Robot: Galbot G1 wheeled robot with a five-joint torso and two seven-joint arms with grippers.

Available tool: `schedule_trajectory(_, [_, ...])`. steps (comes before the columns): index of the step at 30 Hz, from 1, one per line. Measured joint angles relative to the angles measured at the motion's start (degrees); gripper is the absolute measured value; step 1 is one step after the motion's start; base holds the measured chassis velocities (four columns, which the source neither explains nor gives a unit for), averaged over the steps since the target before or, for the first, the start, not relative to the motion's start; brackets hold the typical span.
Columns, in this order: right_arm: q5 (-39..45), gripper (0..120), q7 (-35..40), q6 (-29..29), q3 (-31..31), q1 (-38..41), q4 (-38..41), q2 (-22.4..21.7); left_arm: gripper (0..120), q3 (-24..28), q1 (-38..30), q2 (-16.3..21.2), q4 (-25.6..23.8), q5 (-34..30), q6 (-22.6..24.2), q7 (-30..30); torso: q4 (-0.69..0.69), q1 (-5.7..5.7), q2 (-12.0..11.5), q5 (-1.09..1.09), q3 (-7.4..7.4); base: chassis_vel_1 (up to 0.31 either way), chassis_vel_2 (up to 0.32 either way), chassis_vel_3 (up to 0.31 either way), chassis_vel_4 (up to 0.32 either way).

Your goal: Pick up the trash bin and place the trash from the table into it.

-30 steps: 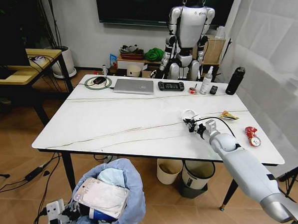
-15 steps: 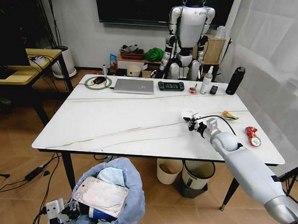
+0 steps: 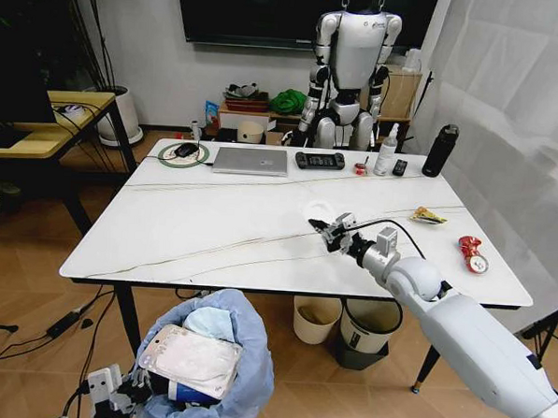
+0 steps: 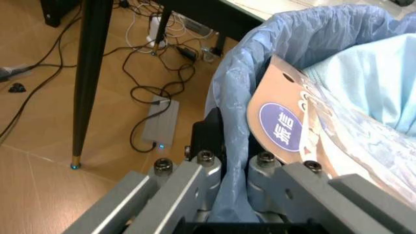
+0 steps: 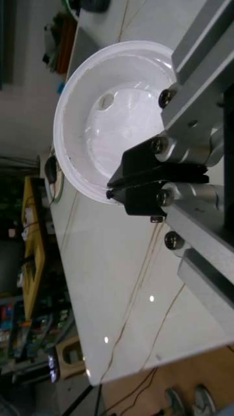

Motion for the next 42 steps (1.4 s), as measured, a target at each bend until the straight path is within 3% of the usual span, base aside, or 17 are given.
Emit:
schedule_trajectory(11, [5.43, 0, -1.55, 2.05, -8.61, -0.23, 11.95, -0.77, 0, -0.36, -0.49, -0.49, 0.29, -0.13, 0.16, -0.1, -0.01, 0.0, 0.0, 0.02, 0.0, 0.0, 0.0, 0.0, 0.0])
schedule_trajectory(16, [7.23, 0, -2.74, 3.73, -18.5, 1.36, 16.94, -0.84, 0, -0.61, -0.35, -1.08, -0.53, -0.11, 0.44, -0.27, 0.01, 0.0, 0.0, 0.01, 0.0, 0.0, 0.0, 0.0, 0.0])
schedule_trajectory(23, [6.26, 0, -3.25, 5.24, -26.37, 1.98, 18.33, -0.66, 0, -0.87, 0.09, -1.51, -1.55, -0.12, 0.51, -0.31, 0.0, 0.0, 0.0, 0.01, 0.0, 0.0, 0.0, 0.0, 0.0])
schedule_trajectory(28, [5.16, 0, -3.28, 5.49, -27.32, 1.98, 17.98, -0.53, 0, -0.88, 0.09, -1.57, -1.69, -0.11, 0.56, -0.35, 0.0, 0.0, 0.0, 0.01, 0.0, 0.0, 0.0, 0.0, 0.0])
schedule_trajectory(32, [3.35, 18, -3.27, 5.95, -26.8, 1.12, 16.84, -0.95, 0, -0.56, 0.06, -1.7, -1.68, 0.06, 0.58, -0.38, 0.0, 0.0, 0.0, 0.01, 0.0, 0.0, 0.0, 0.0, 0.0])
schedule_trajectory(35, [2.93, 25, -3.26, 6.06, -26.3, 0.85, 16.49, -1.29, 0, -0.52, 0.04, -1.66, -1.64, 0.09, 0.58, -0.38, 0.0, 0.0, 0.0, 0.02, 0.0, 0.0, 0.0, 0.0, 0.0])
schedule_trajectory(38, [2.34, 39, -3.21, 6.72, -24.35, 0.05, 16.24, -2.28, 0, -0.31, -0.01, -1.47, -1.54, 0.1, 0.58, -0.38, 0.0, 0.0, -0.01, 0.02, 0.0, 0.0, 0.0, 0.0, 0.0])
schedule_trajectory(42, [2.55, 51, -3.09, 8.09, -20.62, -1.56, 16.87, -3.33, 0, 0.12, 0.12, -1.2, -1.44, 0.18, 0.58, -0.38, 0.01, 0.0, -0.01, 0.02, 0.0, 0.0, 0.0, 0.0, 0.0])
